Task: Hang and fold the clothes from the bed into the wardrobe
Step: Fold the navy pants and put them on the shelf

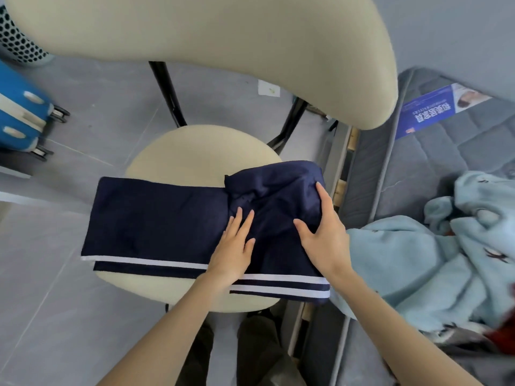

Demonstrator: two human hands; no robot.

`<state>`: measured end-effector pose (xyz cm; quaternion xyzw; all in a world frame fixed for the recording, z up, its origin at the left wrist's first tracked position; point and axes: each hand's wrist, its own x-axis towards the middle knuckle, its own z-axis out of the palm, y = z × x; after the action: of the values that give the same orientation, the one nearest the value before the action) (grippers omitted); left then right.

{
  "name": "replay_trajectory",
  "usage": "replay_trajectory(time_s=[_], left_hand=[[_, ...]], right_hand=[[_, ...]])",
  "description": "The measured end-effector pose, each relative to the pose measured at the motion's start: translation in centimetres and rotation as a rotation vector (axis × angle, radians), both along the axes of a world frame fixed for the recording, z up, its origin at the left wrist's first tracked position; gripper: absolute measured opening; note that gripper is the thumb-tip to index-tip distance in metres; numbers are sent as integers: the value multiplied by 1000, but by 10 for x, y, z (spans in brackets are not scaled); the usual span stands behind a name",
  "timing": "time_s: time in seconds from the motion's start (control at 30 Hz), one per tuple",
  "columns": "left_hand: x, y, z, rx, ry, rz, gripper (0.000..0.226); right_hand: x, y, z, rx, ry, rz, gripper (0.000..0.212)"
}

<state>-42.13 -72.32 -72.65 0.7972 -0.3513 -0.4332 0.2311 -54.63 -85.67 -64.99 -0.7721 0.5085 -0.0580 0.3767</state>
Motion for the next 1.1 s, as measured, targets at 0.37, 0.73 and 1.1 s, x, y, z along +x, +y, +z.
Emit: replay_trajectory(time_s=[0.37, 0.73, 1.1], left_hand=[[21, -1, 32, 11, 565, 395, 39], [123, 91, 46, 42, 881, 808, 29], [172, 140, 28, 76, 160, 685, 72]], right_hand=[[27, 6, 42, -81, 38, 160, 70], [166, 121, 20, 126, -19, 383, 54], [169, 140, -28, 19, -107, 186, 44]])
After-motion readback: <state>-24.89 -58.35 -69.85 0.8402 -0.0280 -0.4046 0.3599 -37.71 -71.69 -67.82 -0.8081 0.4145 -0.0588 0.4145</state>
